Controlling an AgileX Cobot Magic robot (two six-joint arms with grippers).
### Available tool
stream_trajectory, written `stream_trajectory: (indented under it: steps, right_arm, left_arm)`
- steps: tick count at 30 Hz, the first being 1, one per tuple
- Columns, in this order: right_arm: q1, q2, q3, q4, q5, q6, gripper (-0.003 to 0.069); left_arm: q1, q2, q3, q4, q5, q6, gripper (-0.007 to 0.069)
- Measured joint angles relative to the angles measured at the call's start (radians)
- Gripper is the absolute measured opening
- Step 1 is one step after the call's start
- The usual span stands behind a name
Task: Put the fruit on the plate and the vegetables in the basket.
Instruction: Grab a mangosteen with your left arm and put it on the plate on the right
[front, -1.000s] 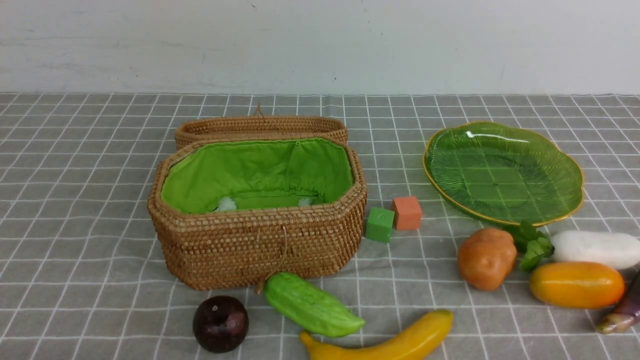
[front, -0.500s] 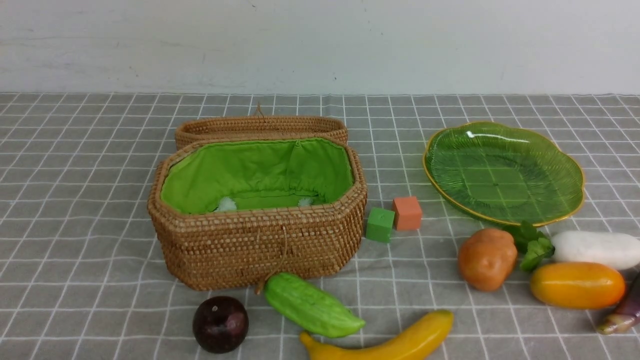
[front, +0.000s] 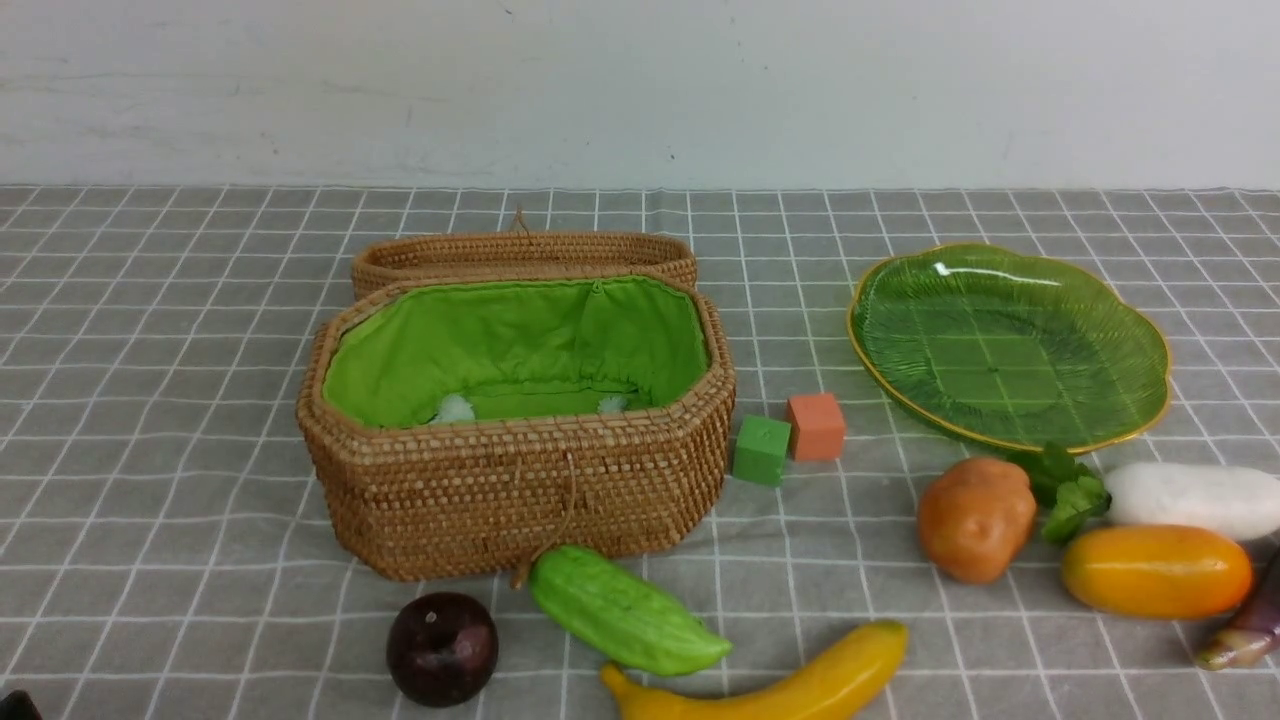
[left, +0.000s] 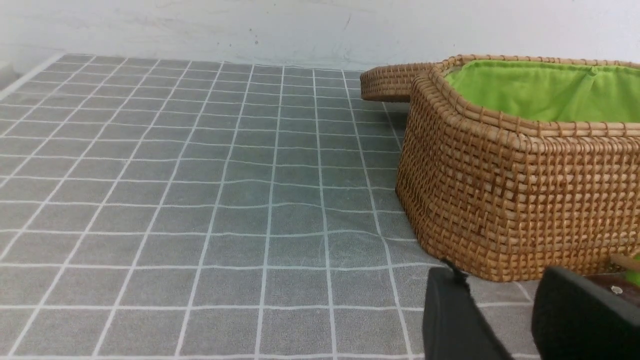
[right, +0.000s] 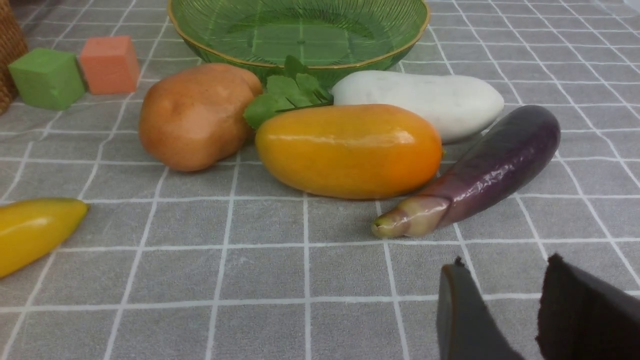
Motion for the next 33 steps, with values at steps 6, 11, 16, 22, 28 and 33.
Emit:
stream_trajectory:
  steps: [6,11,16,22,28,33]
  right_arm:
    - [0.000,0.000,0.000,0.000,0.000,0.000,0.0240]
    - [0.000,0.000,0.000,0.000,0.000,0.000,0.0240]
    - [0.000,0.000,0.000,0.000,0.000,0.000,0.0240]
    - [0.000,0.000,0.000,0.000,0.000,0.000,0.0240]
    - [0.000,0.000,0.000,0.000,0.000,0.000,0.0240]
    - [0.000,0.000,0.000,0.000,0.000,0.000,0.0240]
  left_arm:
    - [0.000,0.000,0.000,0.014,0.009,0.000,0.0239]
    - [0.000,0.000,0.000,0.023,0.010,0.000,0.0239]
    - [0.000,0.000,0.000,0.023,0.016,0.000,0.0239]
    - [0.000,0.000,0.000,0.027,0.018,0.000,0.0239]
    - [0.000,0.000,0.000,-0.114,-0.070,-0.163,0.0239]
    - [0.000,0.000,0.000,-0.211,-0.295,-0.273,0.0239]
